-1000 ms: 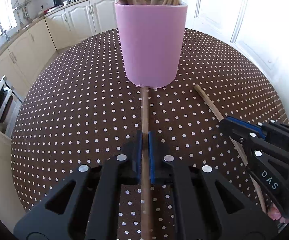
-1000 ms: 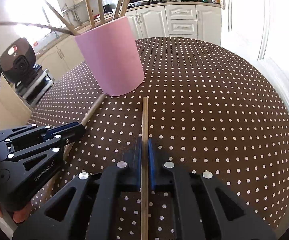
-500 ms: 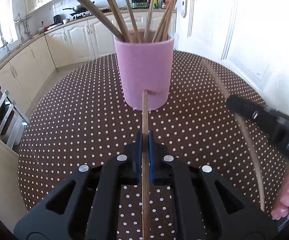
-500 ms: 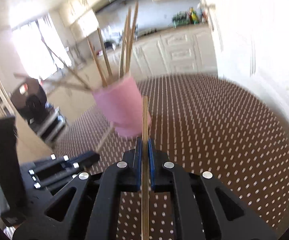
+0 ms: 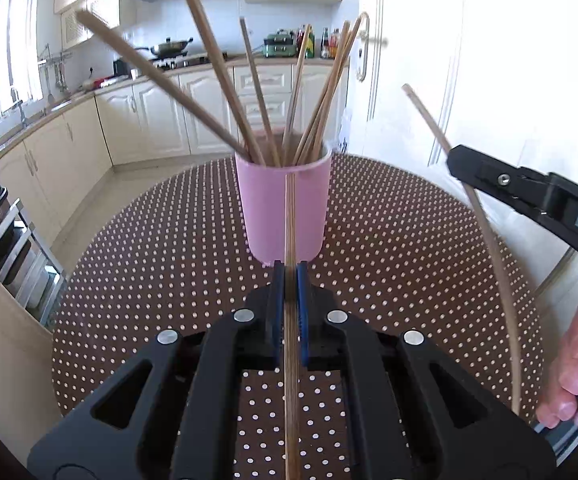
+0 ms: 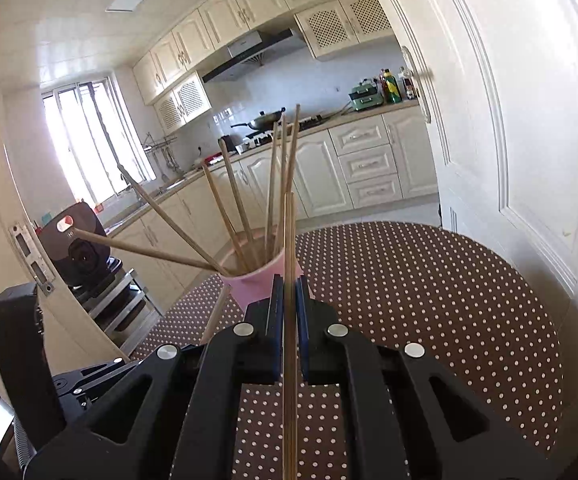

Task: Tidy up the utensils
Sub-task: 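Lift both held chopsticks upright and carry them over the pink cup, then lower both held chopsticks down into the pink cup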

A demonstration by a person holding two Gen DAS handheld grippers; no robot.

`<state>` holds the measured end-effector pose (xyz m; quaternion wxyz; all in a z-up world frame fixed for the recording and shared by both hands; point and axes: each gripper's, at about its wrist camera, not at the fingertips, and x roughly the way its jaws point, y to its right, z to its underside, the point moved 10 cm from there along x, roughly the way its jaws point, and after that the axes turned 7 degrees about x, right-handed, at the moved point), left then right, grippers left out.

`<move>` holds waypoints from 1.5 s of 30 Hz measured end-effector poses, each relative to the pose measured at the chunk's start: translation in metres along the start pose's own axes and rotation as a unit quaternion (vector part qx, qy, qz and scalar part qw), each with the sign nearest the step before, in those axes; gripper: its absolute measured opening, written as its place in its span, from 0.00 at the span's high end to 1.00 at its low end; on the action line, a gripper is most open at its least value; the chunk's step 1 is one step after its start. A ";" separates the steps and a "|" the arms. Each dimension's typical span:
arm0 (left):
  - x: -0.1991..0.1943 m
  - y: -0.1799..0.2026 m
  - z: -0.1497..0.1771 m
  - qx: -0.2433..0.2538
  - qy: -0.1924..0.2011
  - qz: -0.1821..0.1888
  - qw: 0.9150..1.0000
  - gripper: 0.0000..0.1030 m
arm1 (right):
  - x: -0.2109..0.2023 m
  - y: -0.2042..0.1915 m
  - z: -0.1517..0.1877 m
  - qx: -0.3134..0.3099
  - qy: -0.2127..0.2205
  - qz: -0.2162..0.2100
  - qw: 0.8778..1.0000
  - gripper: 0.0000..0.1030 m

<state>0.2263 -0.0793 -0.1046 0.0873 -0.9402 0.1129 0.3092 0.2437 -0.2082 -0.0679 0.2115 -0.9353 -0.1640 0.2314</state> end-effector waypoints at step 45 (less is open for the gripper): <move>-0.043 -0.051 -0.188 -0.105 0.246 -0.168 0.949 0.94 | 0.059 -0.022 -0.148 0.053 0.260 -0.147 0.953 0.95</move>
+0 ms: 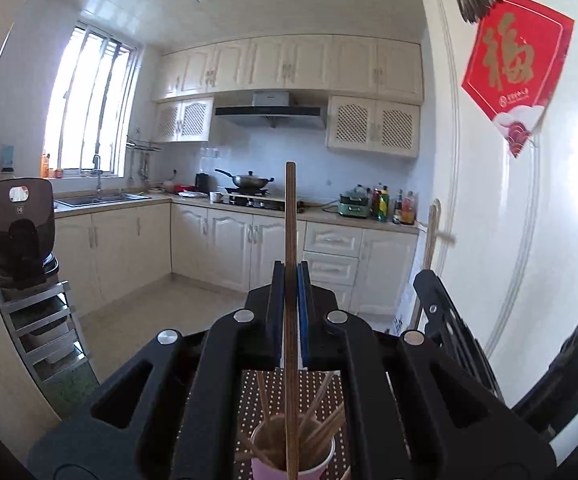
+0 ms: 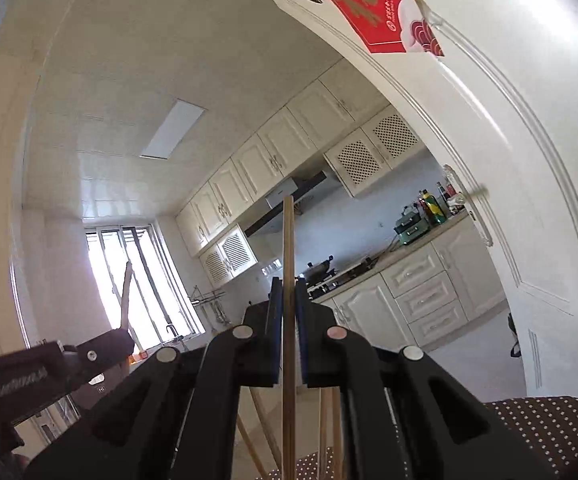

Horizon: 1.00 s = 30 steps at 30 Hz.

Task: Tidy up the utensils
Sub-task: 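Lower both held chopsticks down into the pink cup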

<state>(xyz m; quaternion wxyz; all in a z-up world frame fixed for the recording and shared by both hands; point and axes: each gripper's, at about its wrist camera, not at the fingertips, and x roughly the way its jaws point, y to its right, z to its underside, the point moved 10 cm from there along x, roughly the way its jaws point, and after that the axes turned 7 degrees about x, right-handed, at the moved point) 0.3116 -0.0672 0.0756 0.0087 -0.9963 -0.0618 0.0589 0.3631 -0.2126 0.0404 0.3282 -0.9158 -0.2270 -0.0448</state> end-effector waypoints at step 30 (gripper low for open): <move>0.036 -0.023 0.011 -0.012 0.036 -0.061 0.997 0.94 | 0.031 -0.006 0.027 -0.083 -0.046 0.016 0.995 0.95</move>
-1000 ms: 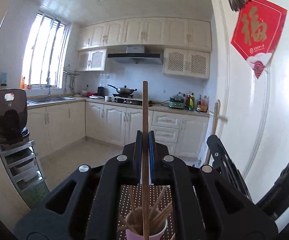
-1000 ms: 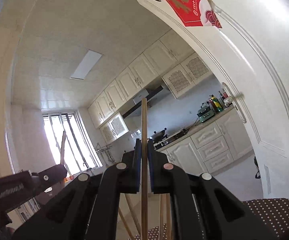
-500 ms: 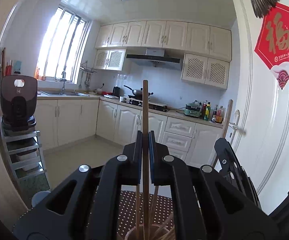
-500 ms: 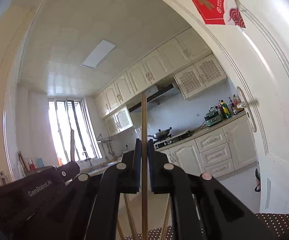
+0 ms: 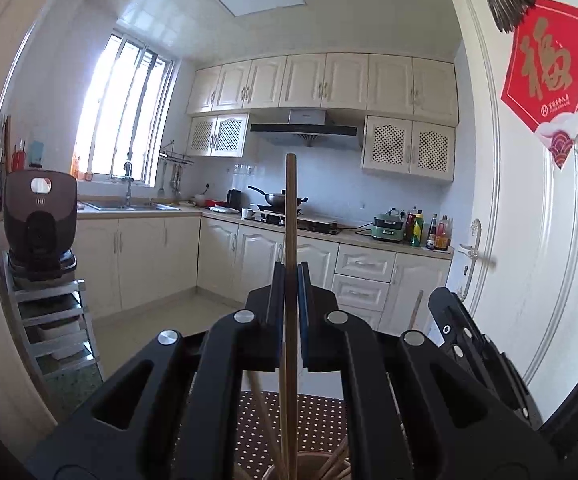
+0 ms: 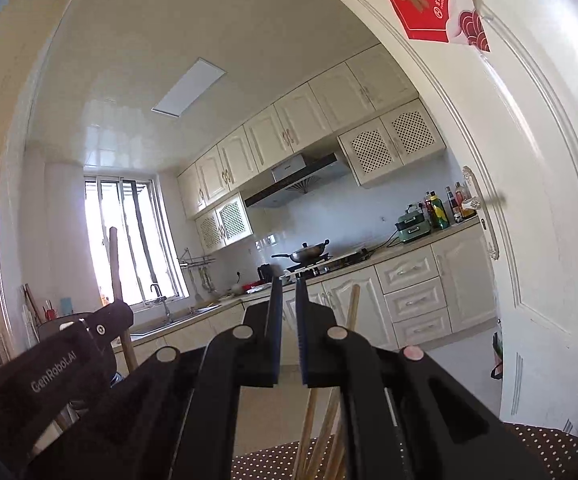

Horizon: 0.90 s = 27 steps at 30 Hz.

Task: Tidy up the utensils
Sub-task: 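Lower both held chopsticks down into the pink cup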

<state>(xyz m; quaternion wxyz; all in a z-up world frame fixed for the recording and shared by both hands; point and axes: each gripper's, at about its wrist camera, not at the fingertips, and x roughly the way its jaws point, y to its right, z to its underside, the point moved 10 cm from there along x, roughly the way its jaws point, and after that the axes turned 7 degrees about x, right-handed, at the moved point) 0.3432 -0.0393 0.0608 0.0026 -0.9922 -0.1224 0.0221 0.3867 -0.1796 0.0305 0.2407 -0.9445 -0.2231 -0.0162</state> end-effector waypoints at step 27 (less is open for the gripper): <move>-0.018 0.007 0.001 0.043 -0.033 0.040 0.998 0.58 | -0.039 0.002 -0.028 -0.020 -0.023 -0.005 1.000 0.86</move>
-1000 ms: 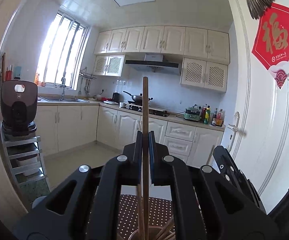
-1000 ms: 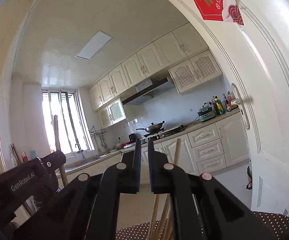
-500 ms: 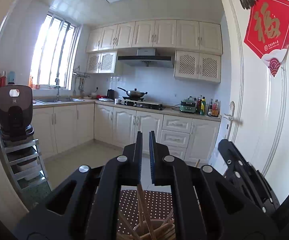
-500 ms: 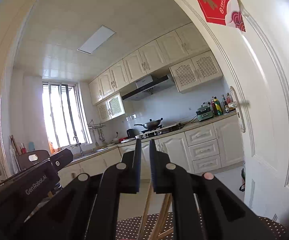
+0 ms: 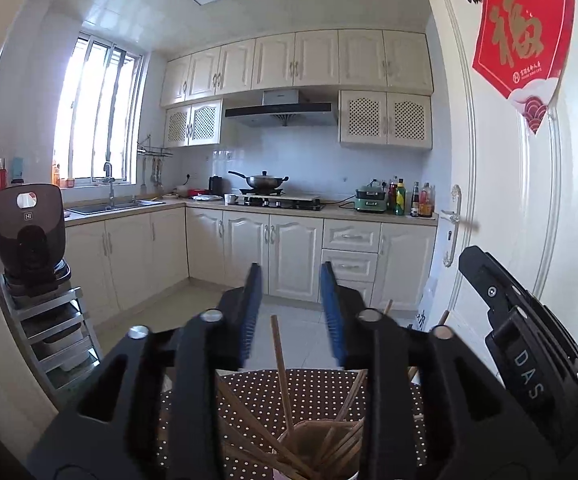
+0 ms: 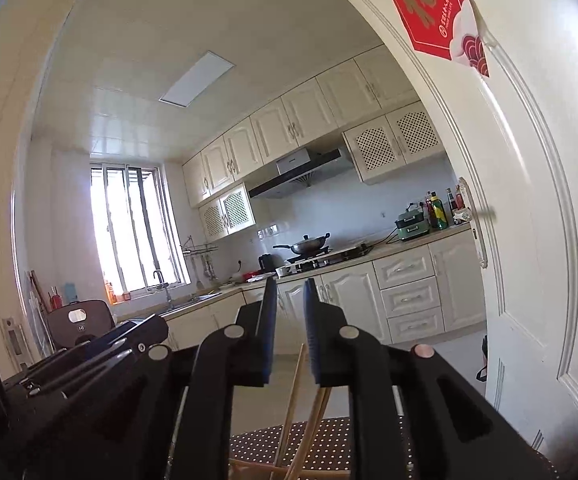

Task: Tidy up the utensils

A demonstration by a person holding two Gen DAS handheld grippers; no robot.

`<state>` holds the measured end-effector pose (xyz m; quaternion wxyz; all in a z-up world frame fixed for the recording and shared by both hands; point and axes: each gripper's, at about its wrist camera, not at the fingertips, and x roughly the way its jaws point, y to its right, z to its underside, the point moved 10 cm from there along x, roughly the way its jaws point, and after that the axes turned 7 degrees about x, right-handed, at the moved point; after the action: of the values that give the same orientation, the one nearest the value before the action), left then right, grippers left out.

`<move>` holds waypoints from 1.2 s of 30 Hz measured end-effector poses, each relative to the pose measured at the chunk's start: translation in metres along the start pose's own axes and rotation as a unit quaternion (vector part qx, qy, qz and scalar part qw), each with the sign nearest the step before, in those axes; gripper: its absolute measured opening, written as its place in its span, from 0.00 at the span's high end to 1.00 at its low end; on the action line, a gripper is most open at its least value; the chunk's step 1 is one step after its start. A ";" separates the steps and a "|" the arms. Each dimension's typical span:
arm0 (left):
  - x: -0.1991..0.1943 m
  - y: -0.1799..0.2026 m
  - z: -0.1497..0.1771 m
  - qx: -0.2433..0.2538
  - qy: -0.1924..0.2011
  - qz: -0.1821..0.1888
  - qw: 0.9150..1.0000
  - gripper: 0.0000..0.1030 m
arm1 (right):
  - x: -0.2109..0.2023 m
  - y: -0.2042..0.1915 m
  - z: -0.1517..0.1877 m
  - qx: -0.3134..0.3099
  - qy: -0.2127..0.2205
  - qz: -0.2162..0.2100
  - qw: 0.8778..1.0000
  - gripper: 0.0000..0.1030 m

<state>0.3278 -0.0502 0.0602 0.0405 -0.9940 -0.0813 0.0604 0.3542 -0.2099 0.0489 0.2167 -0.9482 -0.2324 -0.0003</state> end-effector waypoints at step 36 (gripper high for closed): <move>-0.074 -0.039 0.030 0.028 -0.025 0.025 0.999 0.39 | -0.034 0.041 0.079 -0.075 -0.162 0.099 0.979 0.41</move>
<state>0.2458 -0.0225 0.0425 0.0650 -0.9924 -0.0560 0.0885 0.3340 -0.2256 -0.0429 0.1030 -0.9676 -0.1687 0.1569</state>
